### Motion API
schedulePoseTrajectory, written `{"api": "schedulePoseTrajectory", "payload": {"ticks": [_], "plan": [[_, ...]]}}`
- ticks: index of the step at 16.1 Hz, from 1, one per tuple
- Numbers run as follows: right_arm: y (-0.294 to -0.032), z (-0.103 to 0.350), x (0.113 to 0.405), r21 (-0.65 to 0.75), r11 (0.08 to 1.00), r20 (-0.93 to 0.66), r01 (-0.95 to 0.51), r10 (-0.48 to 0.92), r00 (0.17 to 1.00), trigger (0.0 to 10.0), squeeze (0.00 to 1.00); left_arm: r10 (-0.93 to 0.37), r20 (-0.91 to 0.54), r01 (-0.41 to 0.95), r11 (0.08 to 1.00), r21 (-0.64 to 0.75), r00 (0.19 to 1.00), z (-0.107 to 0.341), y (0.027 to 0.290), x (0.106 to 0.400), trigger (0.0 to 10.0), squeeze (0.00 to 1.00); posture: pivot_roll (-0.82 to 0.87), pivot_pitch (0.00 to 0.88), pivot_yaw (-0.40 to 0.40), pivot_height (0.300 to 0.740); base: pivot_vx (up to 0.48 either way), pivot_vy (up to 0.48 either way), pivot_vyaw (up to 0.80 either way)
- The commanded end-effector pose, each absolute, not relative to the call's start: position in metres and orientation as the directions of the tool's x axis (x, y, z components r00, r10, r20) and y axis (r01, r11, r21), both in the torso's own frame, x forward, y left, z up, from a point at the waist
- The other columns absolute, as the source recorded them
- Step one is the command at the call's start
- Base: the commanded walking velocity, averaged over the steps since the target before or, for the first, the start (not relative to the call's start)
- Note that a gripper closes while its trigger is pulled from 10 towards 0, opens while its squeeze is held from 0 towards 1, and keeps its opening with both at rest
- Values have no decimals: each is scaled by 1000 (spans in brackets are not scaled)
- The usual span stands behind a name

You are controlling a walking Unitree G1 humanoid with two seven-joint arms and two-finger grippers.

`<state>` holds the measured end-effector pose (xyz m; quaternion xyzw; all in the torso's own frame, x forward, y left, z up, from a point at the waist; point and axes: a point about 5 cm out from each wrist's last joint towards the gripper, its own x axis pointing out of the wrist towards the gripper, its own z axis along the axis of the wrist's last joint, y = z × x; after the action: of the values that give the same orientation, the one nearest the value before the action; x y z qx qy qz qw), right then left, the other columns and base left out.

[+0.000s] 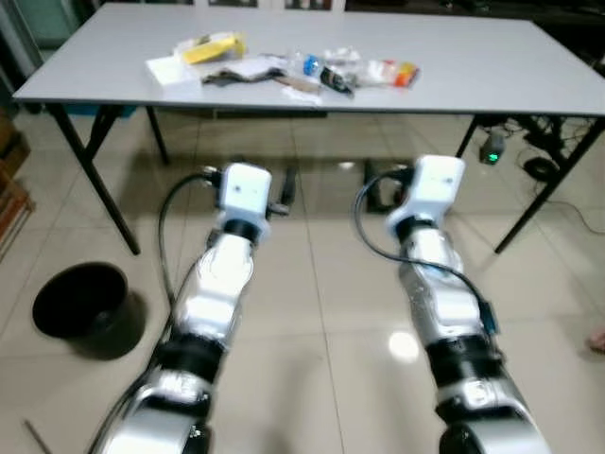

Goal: Picking trash to rubbish bin

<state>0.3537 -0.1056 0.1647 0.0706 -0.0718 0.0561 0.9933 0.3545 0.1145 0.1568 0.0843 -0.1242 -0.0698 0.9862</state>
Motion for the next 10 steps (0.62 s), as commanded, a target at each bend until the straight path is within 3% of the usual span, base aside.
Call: {"api": "schedulePoseTrajectory", "payload": {"ticks": [1,10], "plan": [[-119,168,356,120,989,157,-84,64,985,10000,0,-193,251,152,973,176,949,164,99,355,10000,0,12,0,-30,740,472,0,0],[-117,168,356,121,989,153,-84,65,986,10000,0,-195,250,151,971,185,948,165,99,355,10000,0,14,0,-26,740,472,0,0]]}}
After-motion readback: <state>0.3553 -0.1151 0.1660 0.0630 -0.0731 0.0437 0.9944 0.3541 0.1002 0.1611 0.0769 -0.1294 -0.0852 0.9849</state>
